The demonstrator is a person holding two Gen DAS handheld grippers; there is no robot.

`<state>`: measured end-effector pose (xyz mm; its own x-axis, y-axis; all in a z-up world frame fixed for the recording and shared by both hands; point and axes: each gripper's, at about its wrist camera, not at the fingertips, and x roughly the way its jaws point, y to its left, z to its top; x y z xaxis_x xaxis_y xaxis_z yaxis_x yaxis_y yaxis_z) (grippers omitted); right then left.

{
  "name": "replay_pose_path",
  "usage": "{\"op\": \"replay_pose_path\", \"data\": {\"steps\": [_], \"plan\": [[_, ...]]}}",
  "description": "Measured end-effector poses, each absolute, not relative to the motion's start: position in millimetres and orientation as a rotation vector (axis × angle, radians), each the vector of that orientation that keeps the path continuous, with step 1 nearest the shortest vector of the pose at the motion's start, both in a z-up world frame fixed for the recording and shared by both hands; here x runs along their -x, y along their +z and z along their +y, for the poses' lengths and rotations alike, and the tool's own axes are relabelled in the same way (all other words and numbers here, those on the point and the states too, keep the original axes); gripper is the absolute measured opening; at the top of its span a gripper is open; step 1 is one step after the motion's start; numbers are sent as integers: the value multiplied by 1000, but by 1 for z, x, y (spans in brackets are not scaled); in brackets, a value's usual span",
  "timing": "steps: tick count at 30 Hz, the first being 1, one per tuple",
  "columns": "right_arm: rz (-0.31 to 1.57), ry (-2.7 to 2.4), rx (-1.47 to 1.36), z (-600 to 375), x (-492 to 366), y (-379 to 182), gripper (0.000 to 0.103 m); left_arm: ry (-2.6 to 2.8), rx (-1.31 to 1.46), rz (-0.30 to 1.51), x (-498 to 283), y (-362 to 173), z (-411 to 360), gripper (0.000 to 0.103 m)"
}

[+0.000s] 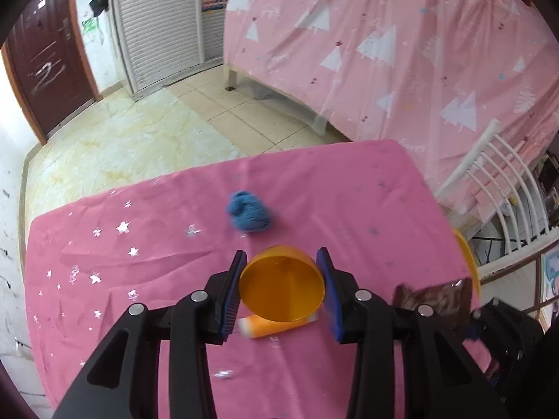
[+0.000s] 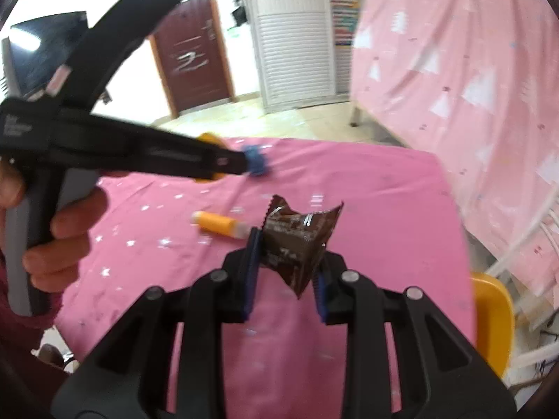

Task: Collect trash
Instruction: 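Carry the cup and packet to the yellow bin and release both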

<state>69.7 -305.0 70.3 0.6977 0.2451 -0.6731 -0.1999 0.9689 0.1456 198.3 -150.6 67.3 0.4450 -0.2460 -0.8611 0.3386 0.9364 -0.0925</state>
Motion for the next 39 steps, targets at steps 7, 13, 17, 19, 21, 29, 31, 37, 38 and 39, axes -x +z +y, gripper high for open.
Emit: {"op": "replay_pose_path", "data": {"steps": [7, 13, 17, 19, 21, 29, 31, 37, 38, 39], "plan": [[739, 103, -125, -390, -63, 72, 25, -437, -128, 1029, -178, 77, -203, 35], [732, -8, -157, -441, -53, 57, 25, -514, -152, 1035, -158, 78, -256, 35], [736, -64, -193, -471, -46, 40, 25, -571, -170, 1046, -141, 75, -294, 35], [742, -90, -212, -486, -41, 33, 25, -601, -180, 1047, -134, 75, -313, 35], [751, -110, -220, -498, -38, 26, 25, -628, -188, 1047, -127, 76, -331, 35], [791, -129, -270, -526, -36, -8, 26, -687, -248, 1064, -108, 69, -395, 35], [797, -124, -281, -532, -36, -14, 26, -687, -263, 1069, -107, 65, -405, 35], [799, -124, -311, -539, -34, -18, 29, -697, -266, 1113, -111, 52, -418, 41], [798, -122, -326, -541, -34, -19, 33, -692, -273, 1117, -111, 50, -420, 41], [796, -122, -336, -543, -33, -19, 35, -690, -278, 1118, -111, 48, -421, 42]]}}
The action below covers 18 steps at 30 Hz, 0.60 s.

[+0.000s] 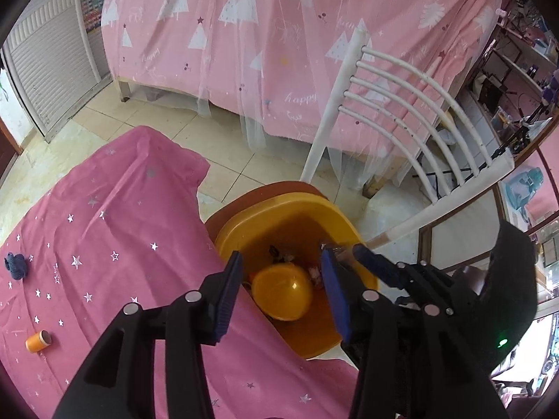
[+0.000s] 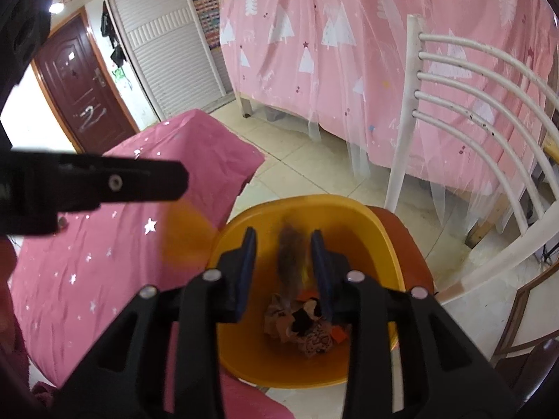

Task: Collect trash
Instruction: 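Carry the cup and packet to the yellow bin and release both, then move both tools back to the table and grasp the orange thread spool with the left tool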

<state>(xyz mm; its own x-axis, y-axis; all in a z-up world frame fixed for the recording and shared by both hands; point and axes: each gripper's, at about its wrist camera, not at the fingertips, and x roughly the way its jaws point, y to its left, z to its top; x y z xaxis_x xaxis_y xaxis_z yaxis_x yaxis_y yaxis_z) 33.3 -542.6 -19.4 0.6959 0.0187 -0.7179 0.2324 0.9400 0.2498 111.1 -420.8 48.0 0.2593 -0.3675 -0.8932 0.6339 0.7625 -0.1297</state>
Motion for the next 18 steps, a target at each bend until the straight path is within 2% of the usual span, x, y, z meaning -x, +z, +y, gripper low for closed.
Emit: {"op": "replay_pose_path", "data": {"steps": [2, 9, 18], "plan": [[793, -131, -338, -545, -33, -20, 41, -684, -282, 1117, -112, 46, -421, 43], [789, -142, -328, -539, -36, -13, 42, -661, -266, 1114, -120, 45, -397, 43], [768, -114, -252, -508, -60, 17, 42, -588, -234, 1085, -144, 59, -330, 45]]}}
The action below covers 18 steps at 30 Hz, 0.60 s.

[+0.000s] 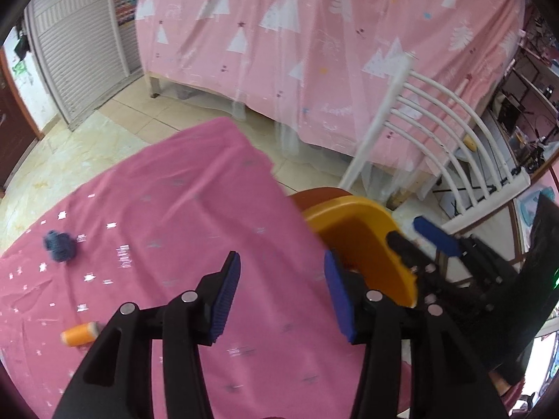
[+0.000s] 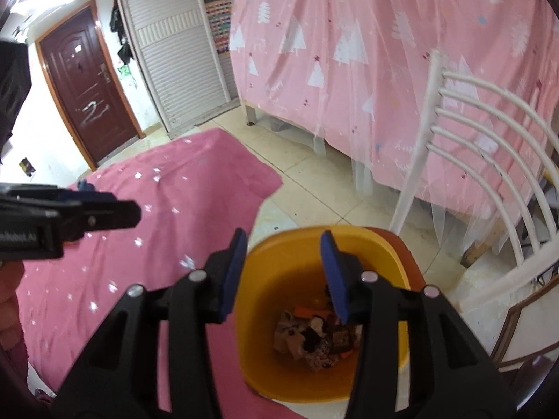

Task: Collect trash
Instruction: 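Move both tools back to the table and grasp the orange thread spool with the left tool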

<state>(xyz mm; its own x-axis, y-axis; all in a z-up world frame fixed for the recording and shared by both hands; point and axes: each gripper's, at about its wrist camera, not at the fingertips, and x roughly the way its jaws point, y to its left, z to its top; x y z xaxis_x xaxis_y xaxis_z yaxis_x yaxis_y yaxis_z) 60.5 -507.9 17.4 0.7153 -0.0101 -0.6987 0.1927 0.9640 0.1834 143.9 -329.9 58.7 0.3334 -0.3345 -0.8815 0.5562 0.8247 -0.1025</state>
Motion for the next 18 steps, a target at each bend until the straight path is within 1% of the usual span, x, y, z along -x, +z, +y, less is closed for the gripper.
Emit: {"op": "replay_pose_path", "data": {"steps": [8, 18], "plan": [[778, -30, -159, -450, -95, 34, 43, -482, -187, 1082, -170, 61, -251, 49], [789, 51, -97, -393, -123, 44, 43, -425, -187, 1092, -187, 54, -187, 49]]}}
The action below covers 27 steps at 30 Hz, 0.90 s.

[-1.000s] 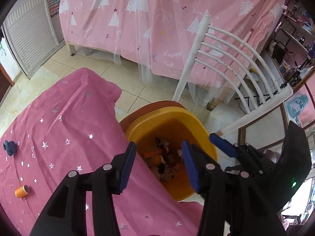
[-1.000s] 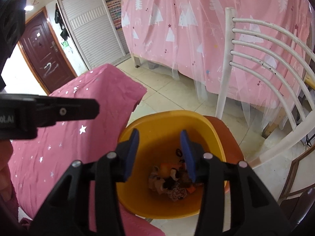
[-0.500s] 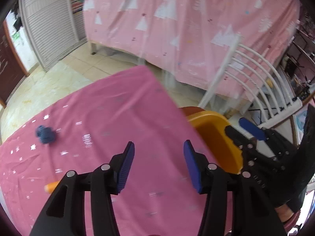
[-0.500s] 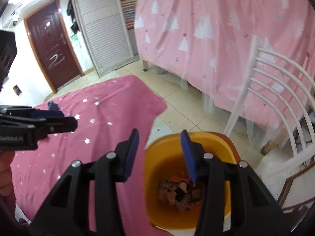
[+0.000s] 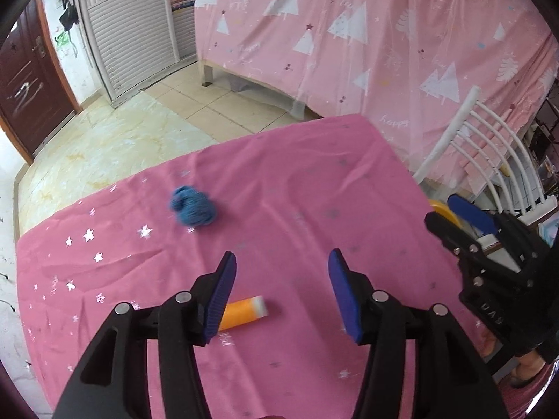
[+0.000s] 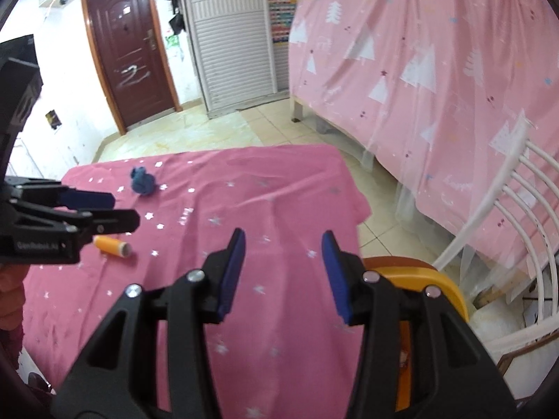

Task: Collect trash
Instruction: 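Move both tools back to the table and grasp the orange thread spool with the left tool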

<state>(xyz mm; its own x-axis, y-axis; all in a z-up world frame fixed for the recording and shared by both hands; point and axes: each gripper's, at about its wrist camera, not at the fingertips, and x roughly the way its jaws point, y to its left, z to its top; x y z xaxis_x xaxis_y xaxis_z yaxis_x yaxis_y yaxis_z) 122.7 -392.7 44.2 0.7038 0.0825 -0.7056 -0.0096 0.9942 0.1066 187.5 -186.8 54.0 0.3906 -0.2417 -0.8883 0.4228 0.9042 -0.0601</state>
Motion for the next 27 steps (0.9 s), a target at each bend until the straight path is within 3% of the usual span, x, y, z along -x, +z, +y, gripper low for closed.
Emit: {"op": "replay_pose_path", "data": {"steps": [3, 14, 18, 20, 27], "plan": [[793, 66, -82, -378, -131, 46, 43, -395, -172, 1120, -194, 44, -169, 50], [798, 125, -36, -345, -152, 49, 44, -360, -94, 1204, -194, 26, -141, 68], [794, 140, -32, -342, -159, 53, 45, -326, -94, 1226, -189, 18, -143, 69], [792, 146, -31, -339, -161, 54, 54, -306, -97, 1234, -189, 16, -146, 69], [801, 169, -10, -328, -171, 52, 54, -257, -96, 1232, -191, 13, -151, 66]]}}
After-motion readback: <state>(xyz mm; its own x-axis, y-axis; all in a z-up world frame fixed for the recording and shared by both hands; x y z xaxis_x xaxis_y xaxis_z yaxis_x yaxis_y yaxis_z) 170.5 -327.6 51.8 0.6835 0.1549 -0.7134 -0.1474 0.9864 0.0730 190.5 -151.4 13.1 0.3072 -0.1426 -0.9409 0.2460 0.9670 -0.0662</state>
